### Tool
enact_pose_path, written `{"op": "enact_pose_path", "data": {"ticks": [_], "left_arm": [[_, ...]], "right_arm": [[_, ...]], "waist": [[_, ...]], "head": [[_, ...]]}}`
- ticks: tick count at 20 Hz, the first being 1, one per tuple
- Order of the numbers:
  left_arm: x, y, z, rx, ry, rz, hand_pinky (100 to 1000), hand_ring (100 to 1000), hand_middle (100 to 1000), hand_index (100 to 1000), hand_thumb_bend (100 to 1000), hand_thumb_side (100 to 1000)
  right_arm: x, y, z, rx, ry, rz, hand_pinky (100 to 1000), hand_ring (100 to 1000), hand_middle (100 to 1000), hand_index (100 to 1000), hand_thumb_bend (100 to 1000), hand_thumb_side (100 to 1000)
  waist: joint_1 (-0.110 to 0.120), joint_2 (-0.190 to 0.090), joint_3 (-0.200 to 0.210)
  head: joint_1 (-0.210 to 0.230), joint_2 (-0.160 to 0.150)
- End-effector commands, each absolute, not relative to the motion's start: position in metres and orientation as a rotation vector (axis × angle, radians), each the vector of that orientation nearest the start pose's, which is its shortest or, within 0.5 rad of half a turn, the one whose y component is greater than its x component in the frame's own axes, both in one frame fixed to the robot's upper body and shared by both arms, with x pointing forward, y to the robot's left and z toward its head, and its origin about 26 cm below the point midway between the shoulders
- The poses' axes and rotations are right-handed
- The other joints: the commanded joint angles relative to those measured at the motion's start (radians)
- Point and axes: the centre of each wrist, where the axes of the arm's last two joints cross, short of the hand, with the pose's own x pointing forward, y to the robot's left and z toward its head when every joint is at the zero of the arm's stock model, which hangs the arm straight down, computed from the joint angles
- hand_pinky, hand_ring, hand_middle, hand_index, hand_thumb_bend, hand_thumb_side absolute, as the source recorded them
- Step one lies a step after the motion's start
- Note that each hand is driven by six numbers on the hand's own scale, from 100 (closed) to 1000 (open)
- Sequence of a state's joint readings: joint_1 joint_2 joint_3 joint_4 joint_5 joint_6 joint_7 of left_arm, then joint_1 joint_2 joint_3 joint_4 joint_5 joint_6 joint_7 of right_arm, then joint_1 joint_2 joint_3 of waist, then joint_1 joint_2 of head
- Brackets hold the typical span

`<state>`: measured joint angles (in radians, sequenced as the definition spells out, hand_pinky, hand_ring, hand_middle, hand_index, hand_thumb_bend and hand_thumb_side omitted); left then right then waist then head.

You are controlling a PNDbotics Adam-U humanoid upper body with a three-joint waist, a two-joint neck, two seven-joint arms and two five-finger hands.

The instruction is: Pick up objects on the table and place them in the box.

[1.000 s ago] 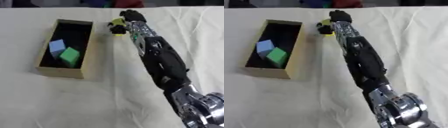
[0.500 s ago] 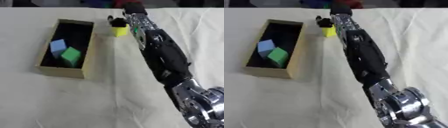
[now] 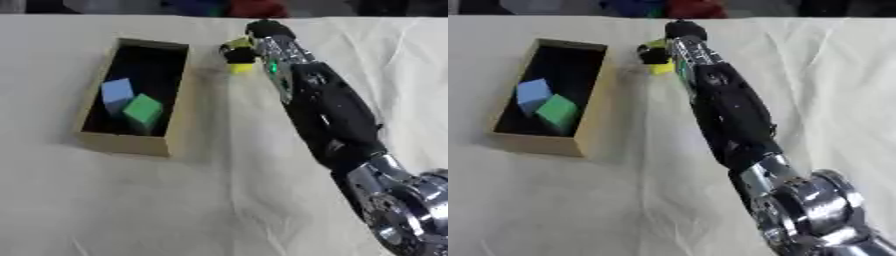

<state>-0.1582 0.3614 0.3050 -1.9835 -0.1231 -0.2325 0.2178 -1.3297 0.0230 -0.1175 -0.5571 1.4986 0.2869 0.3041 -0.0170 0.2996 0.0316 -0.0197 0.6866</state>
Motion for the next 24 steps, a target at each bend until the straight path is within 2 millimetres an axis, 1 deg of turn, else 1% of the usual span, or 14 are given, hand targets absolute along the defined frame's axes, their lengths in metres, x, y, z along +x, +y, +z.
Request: {"op": "enact_pose_path", "data": {"ticks": [1,5,10,11,12,14,15,16,17,18,21,24], "left_arm": [[0.272,0.356,0.196,0.760,-2.425,-0.092,733,616,740,788,100,747],[0.272,0.356,0.196,0.760,-2.424,-0.093,732,616,740,788,100,748],[0.272,0.356,0.196,0.760,-2.425,-0.090,732,616,740,787,100,748],[0.272,0.356,0.196,0.759,-2.425,-0.090,732,615,740,787,100,748],[0.272,0.355,0.196,0.758,-2.425,-0.091,732,615,740,787,100,748],[0.272,0.355,0.196,0.756,-2.426,-0.091,732,615,740,787,100,748],[0.272,0.355,0.197,0.756,-2.426,-0.090,732,615,741,787,100,748],[0.272,0.355,0.196,0.756,-2.426,-0.090,732,615,741,787,100,748],[0.272,0.355,0.196,0.756,-2.425,-0.089,732,615,741,787,100,747],[0.272,0.355,0.196,0.756,-2.425,-0.089,732,615,741,787,100,747],[0.272,0.355,0.196,0.755,-2.424,-0.089,732,615,741,787,100,745],[0.272,0.356,0.196,0.756,-2.424,-0.088,732,615,741,787,100,745]], "right_arm": [[0.509,-0.075,0.239,-1.139,-1.208,1.266,877,938,724,942,244,908],[0.509,-0.078,0.234,-1.126,-1.198,1.257,874,936,717,939,235,917],[0.509,-0.080,0.228,-1.120,-1.191,1.245,859,922,667,911,196,906],[0.509,-0.080,0.228,-1.120,-1.195,1.243,846,908,626,882,162,890],[0.509,-0.080,0.228,-1.121,-1.200,1.240,837,898,606,853,131,876],[0.509,-0.079,0.228,-1.127,-1.210,1.233,826,887,588,825,100,849],[0.509,-0.079,0.228,-1.130,-1.213,1.228,816,874,566,794,100,812],[0.509,-0.079,0.228,-1.132,-1.218,1.222,811,867,554,780,100,790],[0.509,-0.078,0.228,-1.131,-1.223,1.217,799,851,530,758,100,746],[0.508,-0.078,0.227,-1.130,-1.228,1.215,793,845,526,751,100,723],[0.508,-0.078,0.227,-1.126,-1.243,1.205,768,816,495,719,100,585],[0.508,-0.077,0.231,-1.124,-1.276,1.172,751,795,465,688,100,535]], "waist": [[0.008,-0.022,0.001],[0.008,-0.020,0.002],[0.009,-0.015,0.007],[0.010,-0.015,0.008],[0.010,-0.015,0.008],[0.010,-0.015,0.008],[0.010,-0.015,0.008],[0.010,-0.015,0.009],[0.010,-0.016,0.009],[0.010,-0.016,0.009],[0.010,-0.017,0.010],[0.011,-0.020,0.010]], "head": [[-0.001,0.003],[-0.003,0.000],[-0.006,-0.002],[-0.007,-0.002],[-0.008,-0.002],[-0.010,-0.003],[-0.011,-0.003],[-0.011,-0.003],[-0.012,-0.002],[-0.012,-0.002],[-0.013,-0.002],[-0.012,0.000]]}}
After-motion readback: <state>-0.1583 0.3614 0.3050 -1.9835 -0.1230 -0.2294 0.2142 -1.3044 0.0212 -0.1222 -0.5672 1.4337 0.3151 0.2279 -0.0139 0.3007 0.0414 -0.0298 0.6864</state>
